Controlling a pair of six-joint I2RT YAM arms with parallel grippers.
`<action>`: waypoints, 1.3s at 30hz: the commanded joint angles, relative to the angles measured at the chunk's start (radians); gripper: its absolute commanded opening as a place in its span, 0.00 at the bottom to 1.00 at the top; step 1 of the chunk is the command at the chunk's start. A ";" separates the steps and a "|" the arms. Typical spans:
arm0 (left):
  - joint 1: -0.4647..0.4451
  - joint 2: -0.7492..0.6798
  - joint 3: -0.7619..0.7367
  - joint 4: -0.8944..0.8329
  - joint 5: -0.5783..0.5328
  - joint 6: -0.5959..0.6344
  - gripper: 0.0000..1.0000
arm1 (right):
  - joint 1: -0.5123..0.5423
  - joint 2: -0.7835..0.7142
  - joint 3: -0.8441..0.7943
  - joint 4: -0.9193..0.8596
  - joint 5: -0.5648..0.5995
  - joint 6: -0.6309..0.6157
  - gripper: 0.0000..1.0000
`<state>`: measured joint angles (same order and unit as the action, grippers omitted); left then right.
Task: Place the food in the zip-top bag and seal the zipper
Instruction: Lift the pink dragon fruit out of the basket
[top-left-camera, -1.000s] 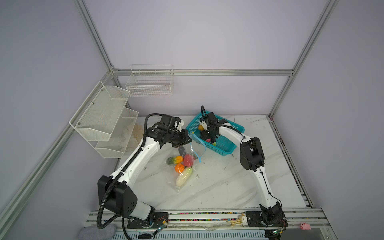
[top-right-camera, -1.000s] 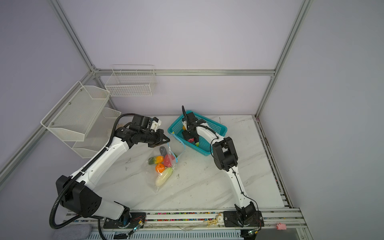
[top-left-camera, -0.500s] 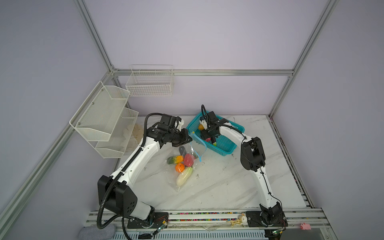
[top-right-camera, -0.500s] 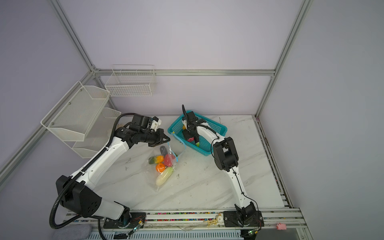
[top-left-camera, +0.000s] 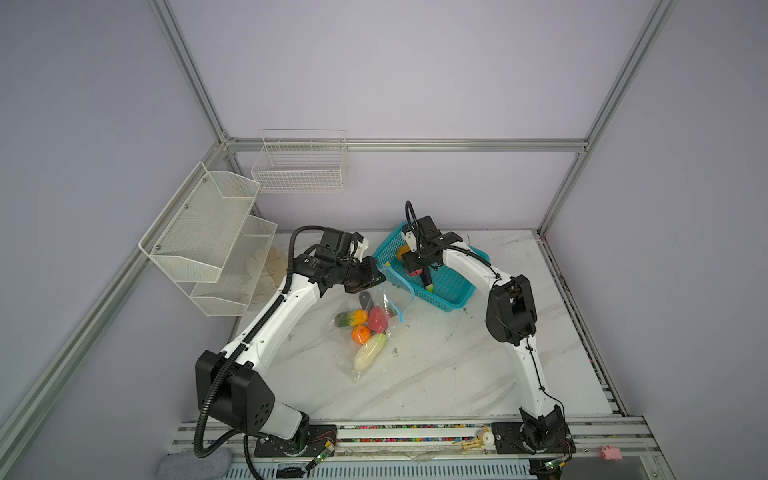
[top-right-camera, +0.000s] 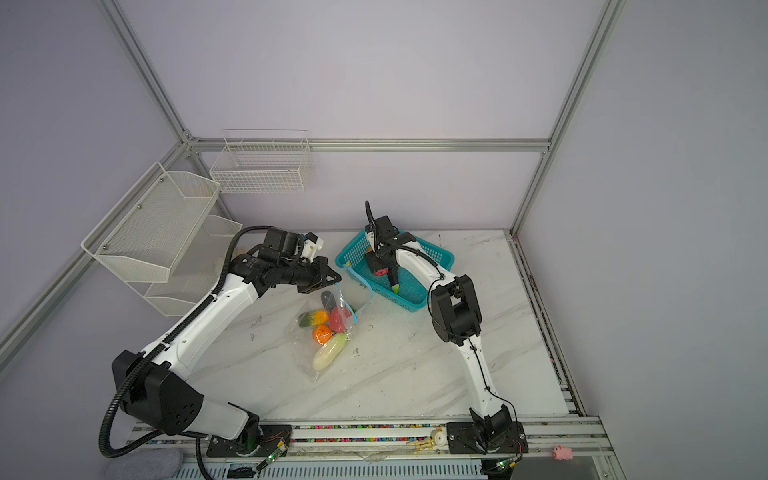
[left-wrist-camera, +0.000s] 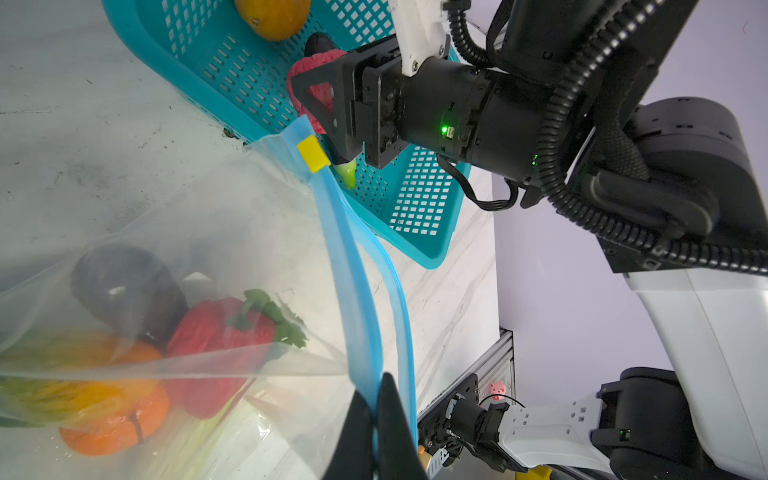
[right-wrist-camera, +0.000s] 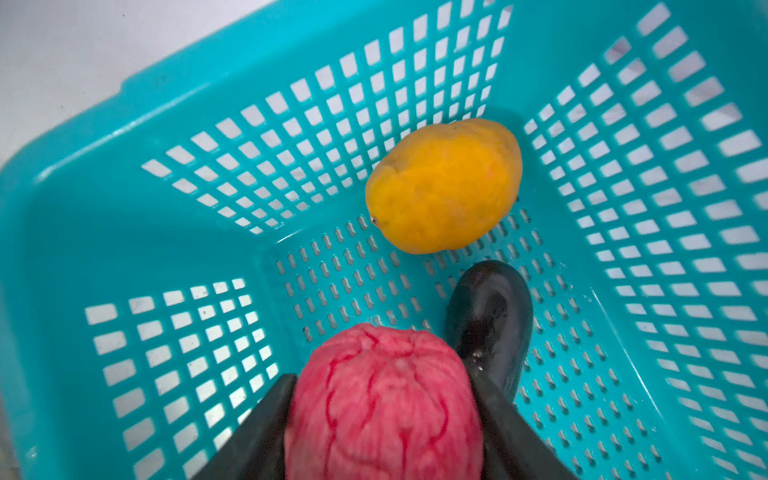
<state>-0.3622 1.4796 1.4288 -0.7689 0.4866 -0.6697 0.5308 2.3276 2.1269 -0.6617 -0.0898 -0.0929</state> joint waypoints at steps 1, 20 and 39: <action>-0.003 -0.024 -0.019 0.045 0.026 -0.002 0.00 | -0.006 -0.068 -0.017 0.024 0.032 0.021 0.63; -0.004 -0.014 -0.015 0.060 0.029 -0.001 0.00 | -0.063 -0.204 -0.167 0.143 -0.048 0.107 0.61; -0.005 -0.016 -0.009 0.063 0.033 -0.007 0.00 | -0.070 -0.607 -0.535 0.253 -0.447 0.349 0.61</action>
<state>-0.3622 1.4796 1.4288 -0.7483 0.4931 -0.6701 0.4633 1.7638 1.6451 -0.4564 -0.4248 0.1925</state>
